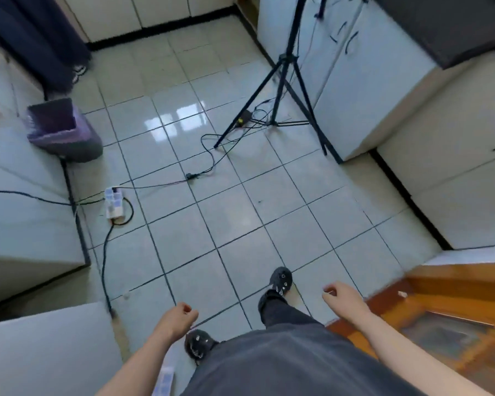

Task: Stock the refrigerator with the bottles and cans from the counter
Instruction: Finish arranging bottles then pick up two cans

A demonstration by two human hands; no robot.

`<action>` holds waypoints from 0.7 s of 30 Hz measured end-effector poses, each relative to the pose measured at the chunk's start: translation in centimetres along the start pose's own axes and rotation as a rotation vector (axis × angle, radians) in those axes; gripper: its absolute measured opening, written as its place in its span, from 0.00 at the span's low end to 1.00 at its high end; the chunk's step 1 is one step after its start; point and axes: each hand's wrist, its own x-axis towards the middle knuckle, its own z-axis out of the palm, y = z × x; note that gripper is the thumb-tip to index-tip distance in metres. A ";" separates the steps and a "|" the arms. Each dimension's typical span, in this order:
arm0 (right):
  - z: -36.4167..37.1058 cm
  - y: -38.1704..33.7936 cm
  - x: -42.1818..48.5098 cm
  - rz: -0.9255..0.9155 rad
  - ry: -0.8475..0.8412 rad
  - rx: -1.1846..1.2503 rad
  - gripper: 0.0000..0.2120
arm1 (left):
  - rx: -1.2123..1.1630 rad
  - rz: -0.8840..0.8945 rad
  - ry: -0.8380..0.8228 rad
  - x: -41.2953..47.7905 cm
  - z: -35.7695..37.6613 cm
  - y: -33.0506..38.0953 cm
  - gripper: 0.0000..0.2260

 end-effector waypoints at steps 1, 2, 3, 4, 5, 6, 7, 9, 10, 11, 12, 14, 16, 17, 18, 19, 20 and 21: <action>-1.3 1.3 0.9 0.013 -0.007 0.004 0.15 | 0.023 -0.004 -0.003 0.6 -0.1 2.4 0.09; -2.6 2.6 1.8 0.026 -0.014 0.009 0.15 | 0.038 -0.005 -0.005 1.2 -0.2 4.9 0.08; -4.0 3.9 2.9 0.036 -0.022 0.013 0.14 | 0.056 0.003 -0.012 1.9 -0.3 7.5 0.04; -5.3 5.1 3.8 0.041 -0.032 0.012 0.14 | 0.066 0.017 -0.011 2.6 -0.2 10.1 0.06; -6.6 6.4 4.7 0.044 -0.038 0.012 0.14 | 0.077 0.030 -0.006 3.2 0.0 12.8 0.11; -8.0 7.6 5.6 0.050 -0.038 0.020 0.13 | 0.085 0.046 -0.004 3.6 0.0 15.7 0.15; -9.5 8.9 6.5 0.064 -0.032 0.037 0.14 | 0.100 0.068 -0.008 3.8 0.2 18.6 0.16; -12.5 11.2 7.8 0.111 -0.013 0.103 0.13 | 0.161 0.115 -0.019 4.1 0.5 24.1 0.15; -13.8 12.2 8.2 0.138 -0.005 0.154 0.12 | 0.188 0.145 -0.028 4.1 0.7 26.7 0.15; -14.9 13.2 8.5 0.164 0.007 0.217 0.11 | 0.211 0.175 -0.037 4.2 0.8 29.2 0.14; -15.8 14.2 8.9 0.189 0.022 0.279 0.09 | 0.232 0.202 -0.045 4.4 0.9 31.5 0.12; -17.4 16.0 9.6 0.243 0.049 0.392 0.06 | 0.271 0.232 -0.068 5.5 1.1 36.2 0.13; -18.2 17.7 10.5 0.314 0.072 0.489 0.05 | 0.275 0.232 -0.104 7.0 1.1 40.6 0.17; -18.4 18.6 11.1 0.353 0.080 0.530 0.06 | 0.270 0.223 -0.120 7.8 1.1 42.9 0.18; -18.5 19.5 11.6 0.391 0.084 0.574 0.08 | 0.270 0.213 -0.132 8.8 1.2 45.2 0.19; -18.6 20.3 11.9 0.423 0.086 0.621 0.09 | 0.285 0.210 -0.140 9.8 1.4 47.6 0.18; -18.9 21.1 12.2 0.454 0.095 0.667 0.09 | 0.315 0.221 -0.147 11.1 1.6 50.1 0.17; -19.4 21.9 12.4 0.489 0.116 0.713 0.09 | 0.363 0.241 -0.154 12.3 2.1 52.8 0.16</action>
